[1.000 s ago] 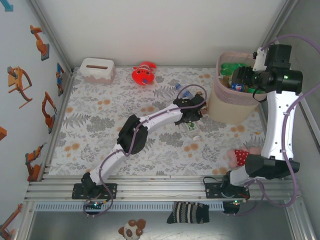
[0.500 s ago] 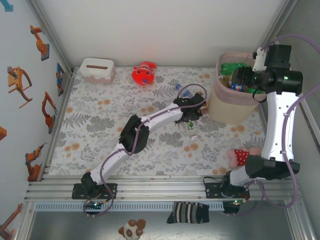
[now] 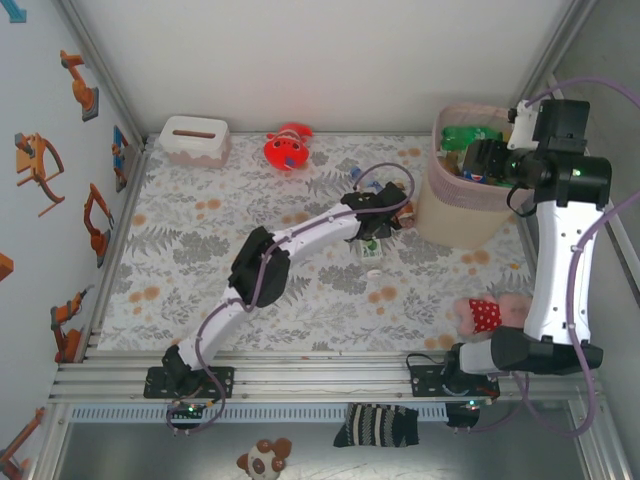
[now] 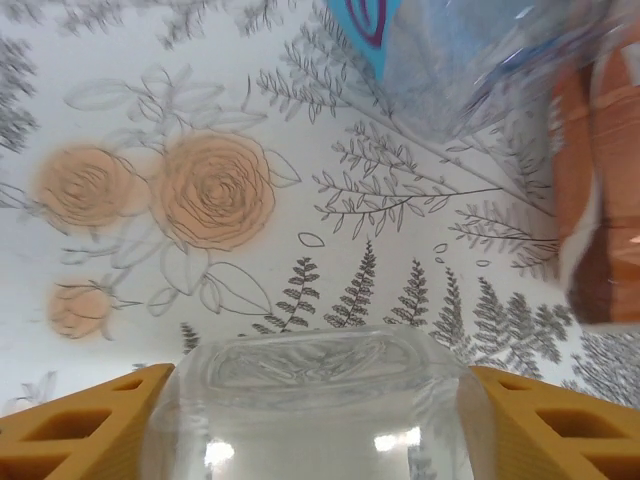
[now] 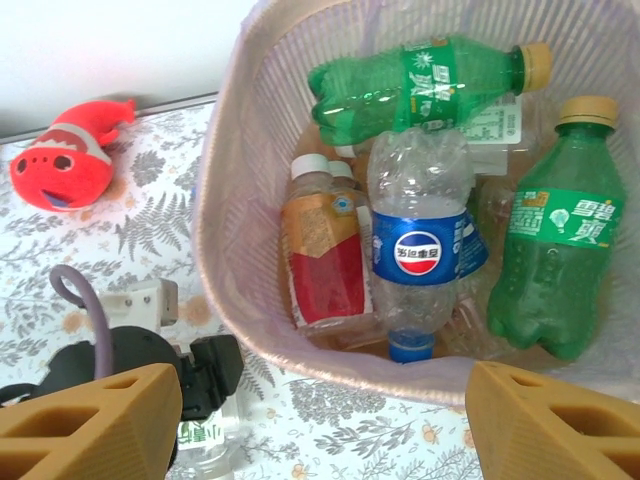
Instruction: Put the plastic bottles in the bin
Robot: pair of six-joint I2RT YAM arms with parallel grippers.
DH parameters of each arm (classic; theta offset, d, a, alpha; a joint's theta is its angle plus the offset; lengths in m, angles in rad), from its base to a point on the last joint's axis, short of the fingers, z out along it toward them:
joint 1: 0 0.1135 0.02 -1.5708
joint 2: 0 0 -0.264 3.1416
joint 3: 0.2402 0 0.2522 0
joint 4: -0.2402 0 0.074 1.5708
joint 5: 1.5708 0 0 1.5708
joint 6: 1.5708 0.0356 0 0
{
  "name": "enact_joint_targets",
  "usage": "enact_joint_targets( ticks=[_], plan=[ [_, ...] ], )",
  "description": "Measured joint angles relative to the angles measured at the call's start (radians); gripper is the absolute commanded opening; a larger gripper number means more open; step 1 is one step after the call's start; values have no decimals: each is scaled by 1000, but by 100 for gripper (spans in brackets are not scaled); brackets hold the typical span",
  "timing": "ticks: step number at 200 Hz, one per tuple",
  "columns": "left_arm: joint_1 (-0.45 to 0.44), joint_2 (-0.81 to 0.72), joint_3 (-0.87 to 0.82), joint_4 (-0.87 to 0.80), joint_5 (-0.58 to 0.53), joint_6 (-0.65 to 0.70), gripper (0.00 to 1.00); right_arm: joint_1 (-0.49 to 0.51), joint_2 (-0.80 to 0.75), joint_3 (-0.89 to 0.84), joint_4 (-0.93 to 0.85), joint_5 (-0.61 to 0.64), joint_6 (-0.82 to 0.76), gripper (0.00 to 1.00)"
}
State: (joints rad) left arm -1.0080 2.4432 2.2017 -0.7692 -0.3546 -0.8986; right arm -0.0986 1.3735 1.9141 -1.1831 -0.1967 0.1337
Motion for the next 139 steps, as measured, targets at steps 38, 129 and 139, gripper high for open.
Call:
enact_joint_targets(
  ticks=[38, 129, 139],
  plan=[
    [1, -284, -307, 230, -1, 114, 58, 1, -102, -95, 90, -71, 1, 74],
    [47, -778, -815, 897, 317, 419, 55, 2, -360, -393, 487, -396, 56, 70],
    [58, -811, -843, 950, 385, 449, 54, 2, -383, -429, 550, -444, 79, 70]
  ],
)
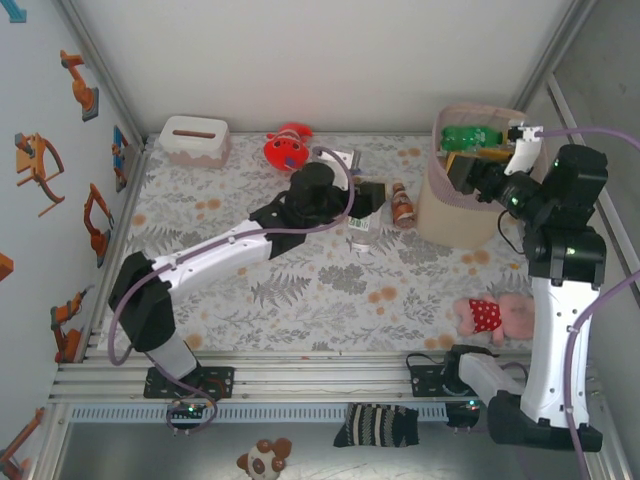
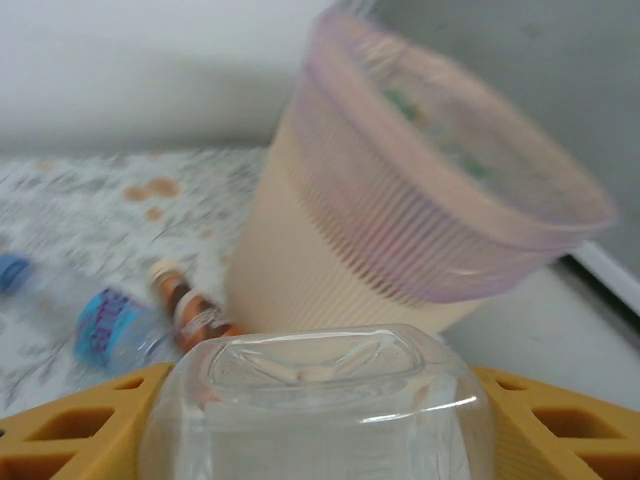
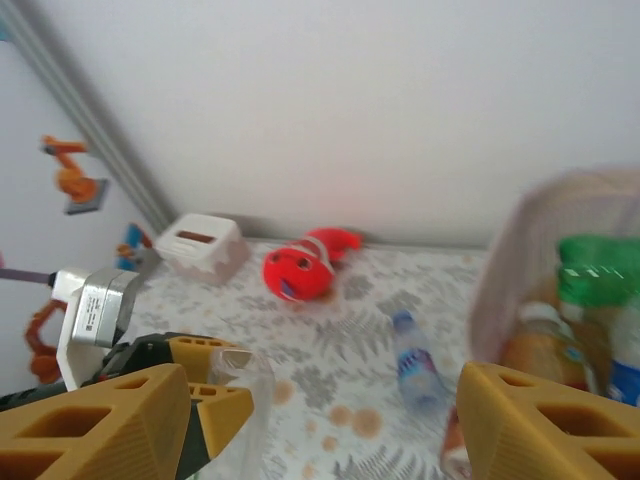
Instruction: Put the plastic bottles in the bin
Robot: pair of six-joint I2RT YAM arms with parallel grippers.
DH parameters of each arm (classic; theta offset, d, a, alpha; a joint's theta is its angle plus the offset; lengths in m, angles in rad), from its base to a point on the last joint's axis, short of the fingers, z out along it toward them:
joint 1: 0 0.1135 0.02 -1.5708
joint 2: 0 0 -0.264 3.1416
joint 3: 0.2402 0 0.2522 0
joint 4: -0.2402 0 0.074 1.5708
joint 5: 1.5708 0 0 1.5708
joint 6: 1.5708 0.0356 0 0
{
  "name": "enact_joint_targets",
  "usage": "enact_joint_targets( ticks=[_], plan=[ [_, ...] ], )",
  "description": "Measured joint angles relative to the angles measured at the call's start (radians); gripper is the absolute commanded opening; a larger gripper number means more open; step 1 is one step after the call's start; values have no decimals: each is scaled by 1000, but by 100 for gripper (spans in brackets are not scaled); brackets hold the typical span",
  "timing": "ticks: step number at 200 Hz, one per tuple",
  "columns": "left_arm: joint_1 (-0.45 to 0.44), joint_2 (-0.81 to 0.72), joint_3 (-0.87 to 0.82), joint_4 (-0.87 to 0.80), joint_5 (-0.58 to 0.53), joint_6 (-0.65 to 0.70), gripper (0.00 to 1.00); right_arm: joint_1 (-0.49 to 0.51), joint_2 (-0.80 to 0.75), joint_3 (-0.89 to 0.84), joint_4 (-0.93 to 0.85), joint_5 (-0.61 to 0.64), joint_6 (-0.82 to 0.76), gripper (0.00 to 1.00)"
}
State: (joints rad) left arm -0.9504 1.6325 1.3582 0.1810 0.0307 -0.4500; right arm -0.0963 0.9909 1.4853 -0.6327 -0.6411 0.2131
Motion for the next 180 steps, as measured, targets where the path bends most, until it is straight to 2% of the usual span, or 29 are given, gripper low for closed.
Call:
enact_joint_targets(
  ticks=[47, 92, 145, 180],
  plan=[
    [14, -119, -46, 178, 267, 119, 54, 5, -87, -193, 388, -240, 162, 73],
    [14, -230, -73, 339, 446, 174, 48, 64, -101, -243, 645, -364, 286, 80],
    [14, -284, -76, 457, 551, 177, 48, 270, -90, -261, 749, -421, 283, 91],
    [14, -290, -76, 490, 595, 173, 48, 393, -55, -261, 750, -426, 216, 92]
  ],
)
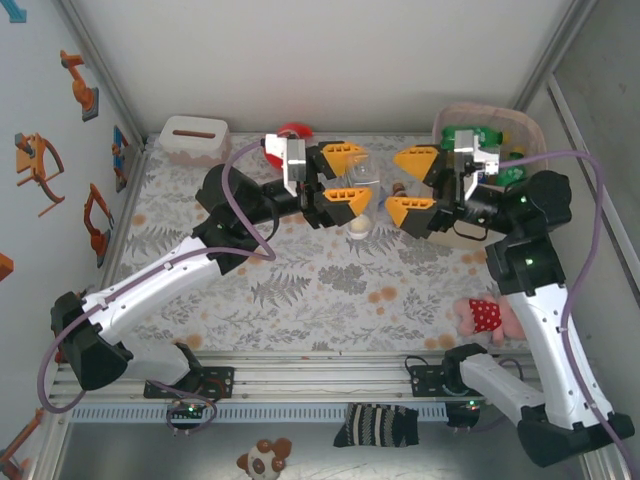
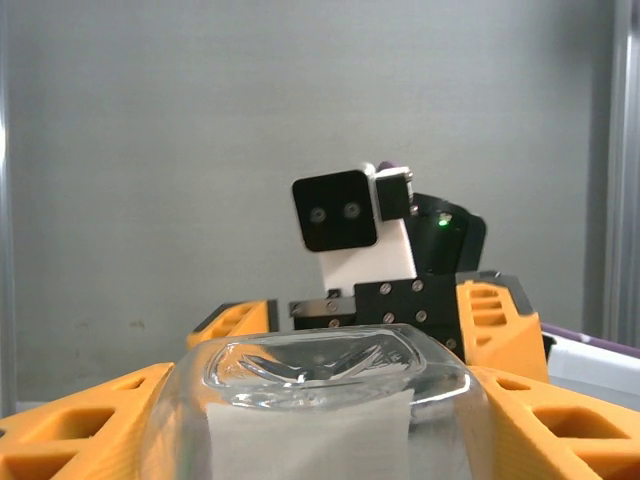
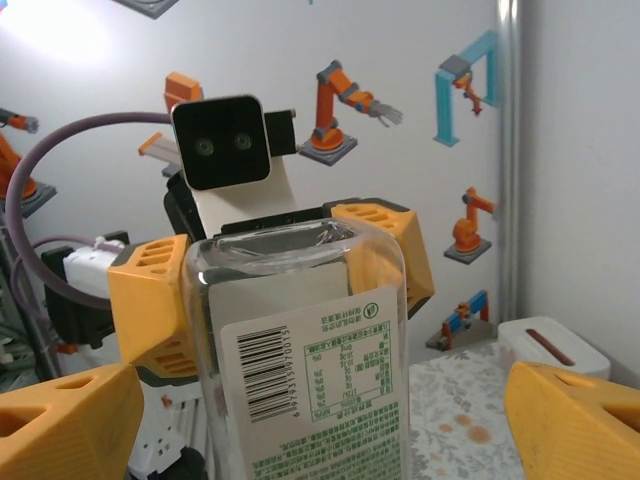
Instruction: Put the plastic bottles in the bin
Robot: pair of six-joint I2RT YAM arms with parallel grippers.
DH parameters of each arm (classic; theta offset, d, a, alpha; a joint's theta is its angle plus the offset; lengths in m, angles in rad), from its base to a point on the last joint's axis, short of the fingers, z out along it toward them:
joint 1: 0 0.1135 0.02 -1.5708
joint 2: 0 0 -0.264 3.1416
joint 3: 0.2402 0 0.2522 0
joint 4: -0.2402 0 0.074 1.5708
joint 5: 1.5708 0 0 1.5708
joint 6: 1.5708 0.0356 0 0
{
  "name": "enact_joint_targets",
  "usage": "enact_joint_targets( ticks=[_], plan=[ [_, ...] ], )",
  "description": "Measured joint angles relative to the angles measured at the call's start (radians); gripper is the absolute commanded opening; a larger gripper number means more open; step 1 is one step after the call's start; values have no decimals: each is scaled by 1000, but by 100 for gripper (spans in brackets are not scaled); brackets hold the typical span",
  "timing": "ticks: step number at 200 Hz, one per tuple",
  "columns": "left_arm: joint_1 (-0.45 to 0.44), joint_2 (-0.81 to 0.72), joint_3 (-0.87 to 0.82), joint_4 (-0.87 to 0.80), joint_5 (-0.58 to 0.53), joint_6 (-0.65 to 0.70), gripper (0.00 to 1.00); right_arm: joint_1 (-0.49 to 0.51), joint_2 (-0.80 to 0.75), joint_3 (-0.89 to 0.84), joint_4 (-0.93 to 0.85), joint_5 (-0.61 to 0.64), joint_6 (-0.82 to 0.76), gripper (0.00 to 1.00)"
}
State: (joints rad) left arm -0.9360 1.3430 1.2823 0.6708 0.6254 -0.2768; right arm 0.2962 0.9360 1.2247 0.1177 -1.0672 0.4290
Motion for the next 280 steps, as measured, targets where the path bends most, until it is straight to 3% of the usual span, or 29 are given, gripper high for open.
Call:
enact_joint_targets(
  ticks=[24, 66, 155, 203, 247, 280],
  plan=[
    [0, 0, 0, 23, 29, -9, 48, 68, 44, 0, -5, 1, -42, 91],
    [0, -1, 0, 41, 48, -24, 48, 163, 83, 1, -80, -6, -160, 81],
    [-1, -23, -1, 32, 34, -23, 55, 193, 91, 24, -122, -8, -229, 61],
    [-1, -38, -21, 32, 11, -23, 73, 196, 98, 36, -148, -5, -237, 58],
    [14, -90, -75, 21, -43, 0, 80, 198, 98, 120, -290, 127, -306, 56],
    [21, -146, -111, -8, -69, 31, 80, 192, 107, 224, -436, 303, -364, 55]
  ],
)
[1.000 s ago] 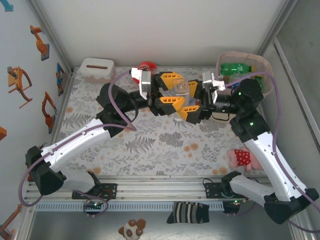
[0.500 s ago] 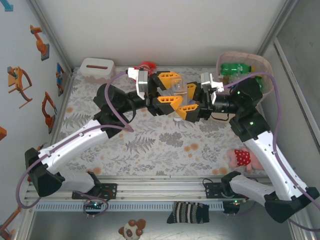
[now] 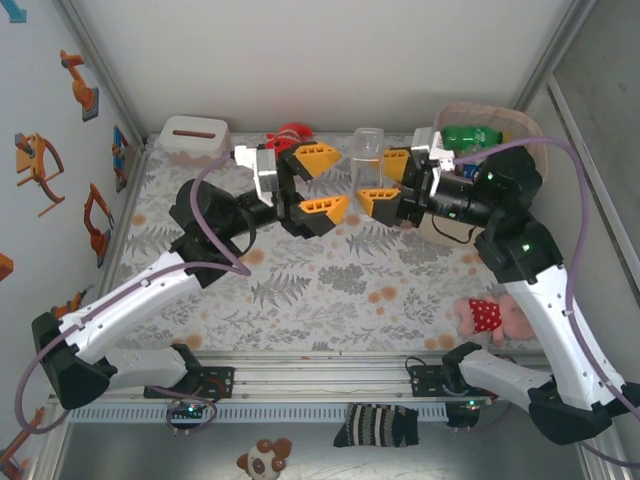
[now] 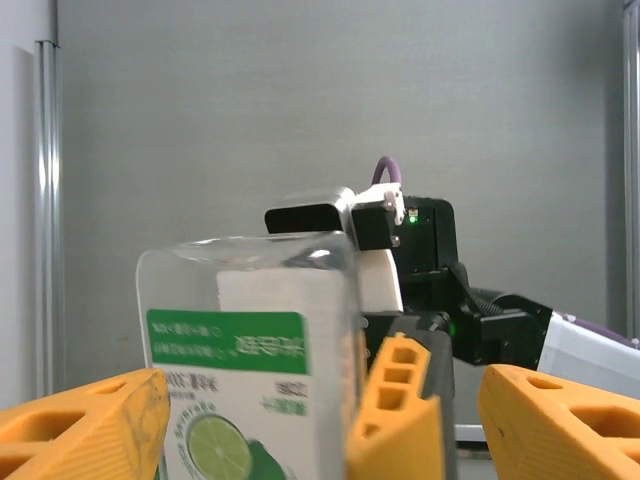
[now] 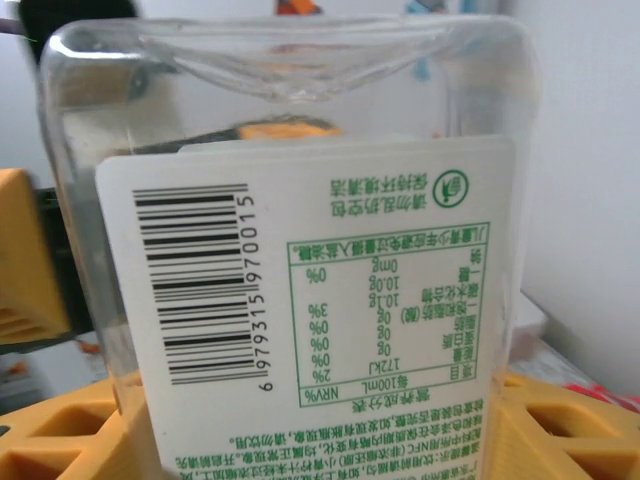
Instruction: Put the plastic bottles in the bin
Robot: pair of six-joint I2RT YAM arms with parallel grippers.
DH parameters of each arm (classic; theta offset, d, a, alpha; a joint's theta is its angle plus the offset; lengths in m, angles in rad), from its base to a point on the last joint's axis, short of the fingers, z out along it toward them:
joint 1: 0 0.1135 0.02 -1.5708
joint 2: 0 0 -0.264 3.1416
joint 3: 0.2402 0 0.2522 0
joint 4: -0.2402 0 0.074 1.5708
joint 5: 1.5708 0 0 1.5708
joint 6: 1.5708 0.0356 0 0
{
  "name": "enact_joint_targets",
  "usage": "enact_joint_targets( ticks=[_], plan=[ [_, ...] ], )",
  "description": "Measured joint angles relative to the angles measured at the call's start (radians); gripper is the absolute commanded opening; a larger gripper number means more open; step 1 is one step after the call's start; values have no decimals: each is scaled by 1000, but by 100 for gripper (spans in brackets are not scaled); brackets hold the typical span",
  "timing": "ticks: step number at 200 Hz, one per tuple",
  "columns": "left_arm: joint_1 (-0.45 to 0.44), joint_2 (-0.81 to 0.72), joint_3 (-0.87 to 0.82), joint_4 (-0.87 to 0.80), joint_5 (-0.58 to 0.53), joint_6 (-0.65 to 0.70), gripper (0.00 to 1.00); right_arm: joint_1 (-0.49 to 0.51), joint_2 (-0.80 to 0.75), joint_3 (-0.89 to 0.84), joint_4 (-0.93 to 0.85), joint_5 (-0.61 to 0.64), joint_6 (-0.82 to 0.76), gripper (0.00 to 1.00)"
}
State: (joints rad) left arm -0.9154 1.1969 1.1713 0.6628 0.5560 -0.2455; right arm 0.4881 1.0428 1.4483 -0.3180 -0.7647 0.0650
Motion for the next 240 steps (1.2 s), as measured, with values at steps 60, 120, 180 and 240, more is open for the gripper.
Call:
enact_joint_targets(
  ticks=[60, 120, 180, 240],
  plan=[
    [1, -50, -50, -60, -57, 42, 80, -113, 104, 224, -275, 315, -49, 55],
    [5, -63, -81, -105, -85, 57, 81, -393, 260, 381, -465, 445, -4, 51],
    [7, -89, -88, -114, -95, 61, 81, -561, 507, 575, -636, 463, 119, 46],
    [11, -98, -106, -126, -114, 65, 81, -588, 700, 649, -780, 453, 146, 46]
  ],
)
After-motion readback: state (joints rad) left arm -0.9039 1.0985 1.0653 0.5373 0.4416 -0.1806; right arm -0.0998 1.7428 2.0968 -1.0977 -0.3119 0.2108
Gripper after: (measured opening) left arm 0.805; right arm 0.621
